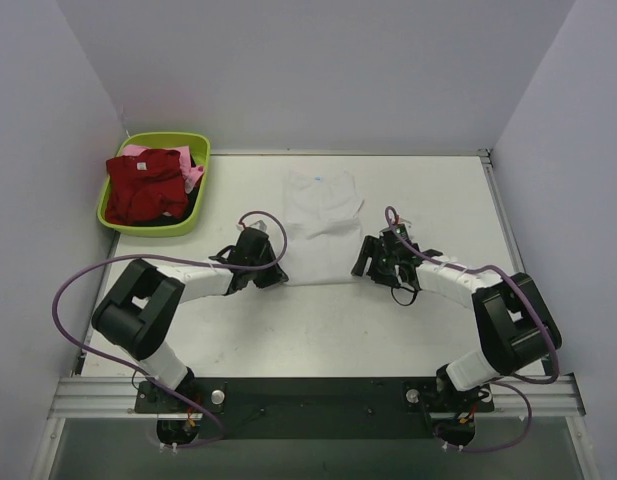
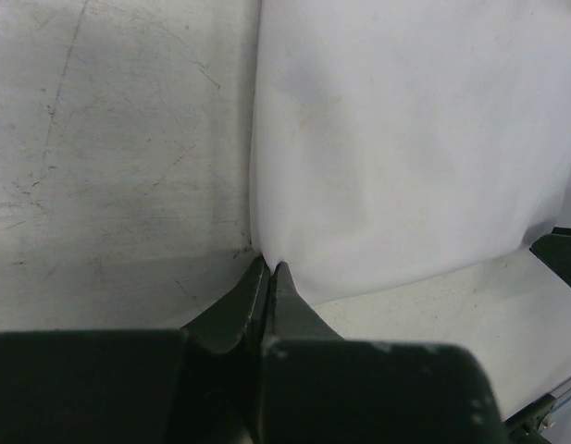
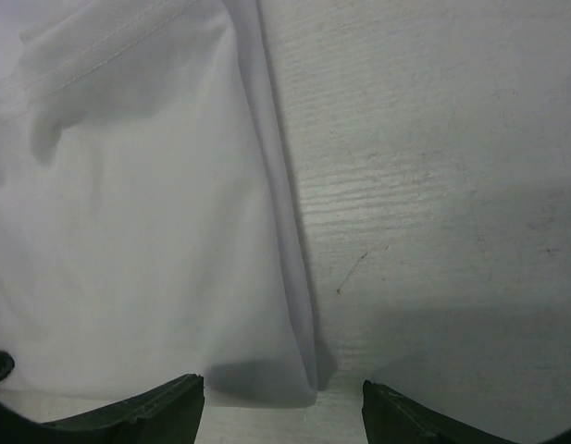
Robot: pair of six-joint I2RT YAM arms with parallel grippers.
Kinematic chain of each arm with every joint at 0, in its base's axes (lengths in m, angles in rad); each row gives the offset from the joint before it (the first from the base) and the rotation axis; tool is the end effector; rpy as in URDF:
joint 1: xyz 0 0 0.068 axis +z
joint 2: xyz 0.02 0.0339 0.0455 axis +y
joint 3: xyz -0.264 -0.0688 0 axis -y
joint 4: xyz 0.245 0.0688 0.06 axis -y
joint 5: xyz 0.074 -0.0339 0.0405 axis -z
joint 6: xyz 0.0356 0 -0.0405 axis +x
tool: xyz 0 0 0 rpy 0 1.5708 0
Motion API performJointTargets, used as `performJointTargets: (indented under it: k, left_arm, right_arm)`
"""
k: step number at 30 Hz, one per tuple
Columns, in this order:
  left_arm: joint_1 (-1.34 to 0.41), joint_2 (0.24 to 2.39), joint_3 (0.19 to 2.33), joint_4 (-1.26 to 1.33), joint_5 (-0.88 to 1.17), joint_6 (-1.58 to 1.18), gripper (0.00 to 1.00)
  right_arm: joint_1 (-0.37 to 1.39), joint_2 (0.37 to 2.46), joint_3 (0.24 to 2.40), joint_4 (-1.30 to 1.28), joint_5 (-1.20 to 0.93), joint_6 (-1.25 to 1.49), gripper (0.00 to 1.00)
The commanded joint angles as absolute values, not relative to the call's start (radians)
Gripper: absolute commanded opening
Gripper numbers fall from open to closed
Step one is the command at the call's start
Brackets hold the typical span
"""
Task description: Fold and stack the t-shirts
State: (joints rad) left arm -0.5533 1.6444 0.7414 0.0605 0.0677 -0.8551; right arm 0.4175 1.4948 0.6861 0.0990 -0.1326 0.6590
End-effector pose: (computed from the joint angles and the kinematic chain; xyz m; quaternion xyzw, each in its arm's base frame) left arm 0.2634 -0.1656 0.1398 -0.1285 0.9251 -0.2546 0.2508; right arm 0.2681 0.1241 0.1697 0.0818 0.9035 0.2652 0.3267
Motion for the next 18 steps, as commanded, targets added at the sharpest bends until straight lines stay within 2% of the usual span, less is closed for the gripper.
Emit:
performJointTargets:
  k: [1,3,6,7,9,10,13,15,17,18]
  left_arm:
    - [-0.548,1.664,0.746,0.012,0.045,-0.833,0.0]
    - [-0.545,1.663,0.741,0.015,0.048,-0.83,0.0]
    - [-0.537,1.66,0.735,0.014,0.051,-0.828,0.0]
    - [-0.535,1.655,0.726,0.015,0.051,-0.827,0.0]
    - [-0.529,1.652,0.719,0.02,0.052,-0.825,0.0]
    - [-0.526,1.651,0.715,0.02,0.054,-0.825,0.0]
    - [-0.515,1.641,0.701,0.023,0.058,-0.825,0.0]
    - [-0.512,1.635,0.689,0.025,0.06,-0.827,0.0]
    - [-0.512,1.623,0.674,0.026,0.063,-0.825,0.0]
    - [-0.512,1.608,0.666,0.029,0.066,-0.828,0.0]
  right_arm:
    - [0.408,1.531,0.704,0.138,-0.146,0.681,0.68]
    - [0.405,1.555,0.706,0.152,-0.164,0.693,0.67]
    - [0.403,1.591,0.709,0.176,-0.175,0.712,0.59]
    - [0.403,1.607,0.71,0.182,-0.178,0.715,0.48]
    - [0.402,1.62,0.712,0.192,-0.19,0.722,0.37]
    - [0.402,1.631,0.713,0.195,-0.195,0.724,0.27]
    - [0.403,1.635,0.707,0.196,-0.202,0.729,0.14]
    - [0.402,1.632,0.693,0.198,-0.204,0.73,0.11]
    - [0.403,1.62,0.684,0.198,-0.204,0.735,0.0]
    - [0.406,1.617,0.674,0.196,-0.204,0.736,0.0]
